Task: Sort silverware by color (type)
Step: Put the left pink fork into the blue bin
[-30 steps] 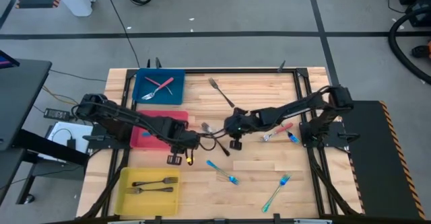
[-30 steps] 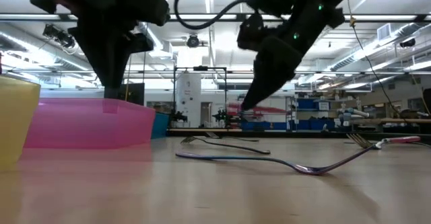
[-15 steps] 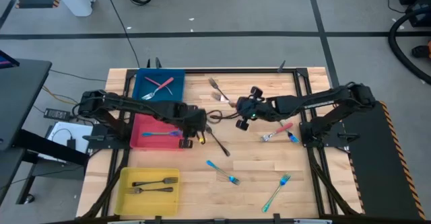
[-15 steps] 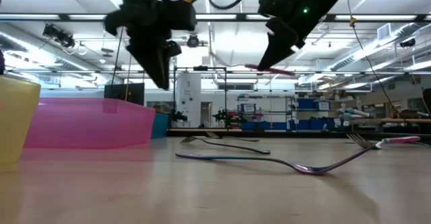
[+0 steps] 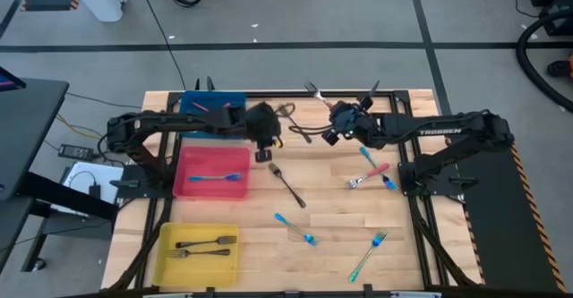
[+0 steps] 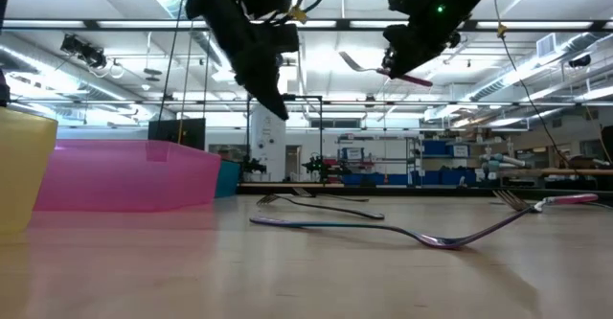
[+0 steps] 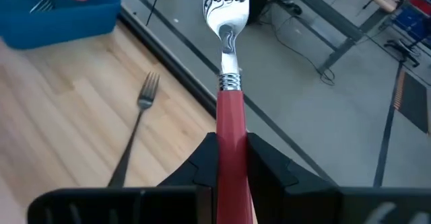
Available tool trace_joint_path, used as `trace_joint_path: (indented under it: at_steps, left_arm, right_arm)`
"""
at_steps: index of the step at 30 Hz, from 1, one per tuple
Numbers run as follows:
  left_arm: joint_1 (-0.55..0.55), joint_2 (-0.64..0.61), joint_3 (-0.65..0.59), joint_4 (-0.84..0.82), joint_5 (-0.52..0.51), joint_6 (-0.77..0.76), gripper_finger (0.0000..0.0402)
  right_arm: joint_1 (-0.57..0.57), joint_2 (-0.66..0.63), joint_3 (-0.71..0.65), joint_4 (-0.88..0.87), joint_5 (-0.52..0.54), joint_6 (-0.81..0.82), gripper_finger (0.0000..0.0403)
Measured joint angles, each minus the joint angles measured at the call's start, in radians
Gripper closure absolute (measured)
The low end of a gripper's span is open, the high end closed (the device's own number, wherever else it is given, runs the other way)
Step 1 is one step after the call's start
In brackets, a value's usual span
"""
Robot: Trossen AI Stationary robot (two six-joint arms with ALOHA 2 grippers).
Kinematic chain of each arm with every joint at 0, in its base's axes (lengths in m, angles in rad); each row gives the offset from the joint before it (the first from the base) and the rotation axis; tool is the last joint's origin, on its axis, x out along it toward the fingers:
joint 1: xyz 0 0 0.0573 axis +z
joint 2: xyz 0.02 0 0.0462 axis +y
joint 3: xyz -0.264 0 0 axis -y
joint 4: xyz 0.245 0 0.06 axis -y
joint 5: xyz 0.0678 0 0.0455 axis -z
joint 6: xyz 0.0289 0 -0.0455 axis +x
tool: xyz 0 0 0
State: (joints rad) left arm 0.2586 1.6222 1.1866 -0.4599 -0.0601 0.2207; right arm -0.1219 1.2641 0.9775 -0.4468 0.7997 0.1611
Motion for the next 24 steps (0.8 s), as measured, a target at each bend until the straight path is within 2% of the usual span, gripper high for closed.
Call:
trace_joint_path:
  at_steps: [7,12,16,19,24]
  left_arm:
    - [0.057,0.000,0.001,0.257,0.000,0.041,0.0314]
    - [0.082,0.000,0.001,0.351,0.000,0.062,0.0299]
    - [0.088,0.010,0.001,0.419,0.000,0.062,0.0277]
    - [0.088,0.020,0.002,0.520,0.001,0.003,0.0263]
    - [0.085,0.020,0.002,0.676,0.017,-0.168,0.0258]
  right_arm:
    - [-0.020,0.002,0.000,0.028,-0.012,-0.007,0.0344]
    - [-0.018,0.009,0.000,0.045,-0.018,-0.038,0.0344]
    - [-0.018,0.009,0.000,0.114,-0.063,-0.099,0.0344]
    - [-0.018,0.009,0.000,0.177,-0.092,-0.159,0.0344]
    - [-0.018,0.009,0.000,0.247,-0.078,-0.232,0.0344]
